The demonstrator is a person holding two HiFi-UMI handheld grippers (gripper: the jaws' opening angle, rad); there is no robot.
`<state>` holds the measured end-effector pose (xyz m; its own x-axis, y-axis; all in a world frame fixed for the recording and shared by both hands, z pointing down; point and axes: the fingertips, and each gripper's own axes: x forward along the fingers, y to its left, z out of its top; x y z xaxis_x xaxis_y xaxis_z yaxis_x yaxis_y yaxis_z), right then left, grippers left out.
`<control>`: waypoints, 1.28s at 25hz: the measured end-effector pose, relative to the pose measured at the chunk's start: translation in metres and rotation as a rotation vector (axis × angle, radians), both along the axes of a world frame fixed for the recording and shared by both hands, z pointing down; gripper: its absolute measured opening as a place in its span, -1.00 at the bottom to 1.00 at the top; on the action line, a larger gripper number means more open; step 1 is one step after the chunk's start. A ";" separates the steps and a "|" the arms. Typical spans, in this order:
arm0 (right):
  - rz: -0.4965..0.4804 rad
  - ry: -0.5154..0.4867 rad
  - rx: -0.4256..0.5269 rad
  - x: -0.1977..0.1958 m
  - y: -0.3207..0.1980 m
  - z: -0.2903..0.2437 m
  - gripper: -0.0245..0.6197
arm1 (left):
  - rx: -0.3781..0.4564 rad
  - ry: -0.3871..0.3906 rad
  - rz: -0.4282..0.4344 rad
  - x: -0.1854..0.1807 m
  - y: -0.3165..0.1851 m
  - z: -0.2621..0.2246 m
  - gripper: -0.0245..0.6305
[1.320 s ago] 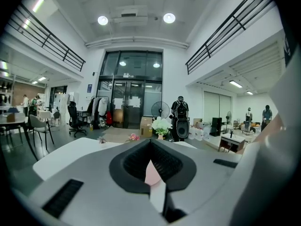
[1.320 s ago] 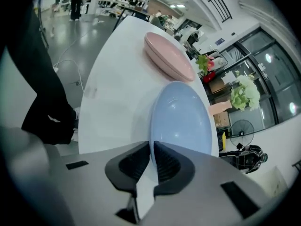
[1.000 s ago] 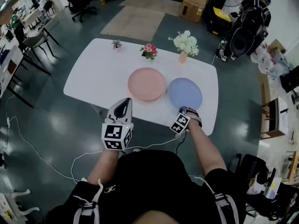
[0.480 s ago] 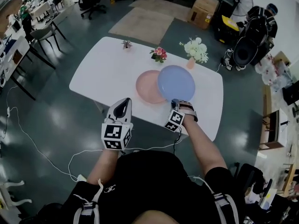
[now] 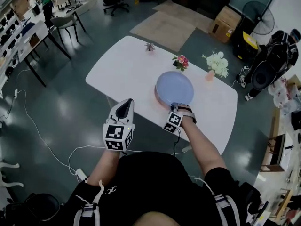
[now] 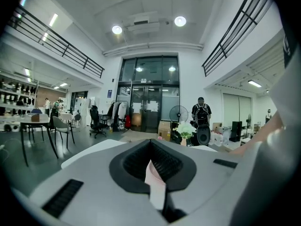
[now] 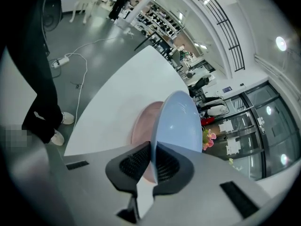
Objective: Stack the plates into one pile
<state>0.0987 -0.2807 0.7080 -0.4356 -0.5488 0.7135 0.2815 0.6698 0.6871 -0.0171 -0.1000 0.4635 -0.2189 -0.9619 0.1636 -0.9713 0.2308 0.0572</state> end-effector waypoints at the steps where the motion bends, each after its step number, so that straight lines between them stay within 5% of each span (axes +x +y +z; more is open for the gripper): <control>1: -0.003 0.012 -0.005 -0.003 0.001 0.005 -0.82 | 0.001 0.000 -0.009 -0.004 0.003 0.001 -0.89; 13: 0.053 0.017 -0.077 -0.014 0.006 0.031 -0.76 | 0.000 -0.004 -0.045 -0.027 0.019 -0.002 -0.89; 18: 0.201 -0.147 -0.326 -0.014 0.008 0.018 -0.38 | -0.006 0.000 -0.024 -0.021 0.010 -0.001 -0.89; 21: 0.350 -0.364 -0.547 -0.015 0.015 -0.013 -0.36 | -0.012 0.009 -0.008 -0.014 0.004 -0.003 -0.89; 24: 0.471 -0.696 -0.690 -0.009 0.009 -0.070 -0.39 | -0.009 0.006 0.032 0.001 -0.010 -0.010 -0.89; 28: 0.458 -1.128 -0.650 0.019 0.006 -0.176 -0.53 | 0.007 -0.006 0.094 0.026 -0.032 -0.022 -0.89; 32: 0.460 -1.389 -0.454 0.082 0.009 -0.260 -0.82 | 0.026 -0.010 0.172 0.062 -0.057 -0.031 -0.89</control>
<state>0.1804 -0.2717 0.4476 -0.7382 -0.6735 0.0387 -0.6746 0.7361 -0.0566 0.0452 -0.1569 0.4321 -0.0519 -0.9893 0.1366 -0.9969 0.0594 0.0511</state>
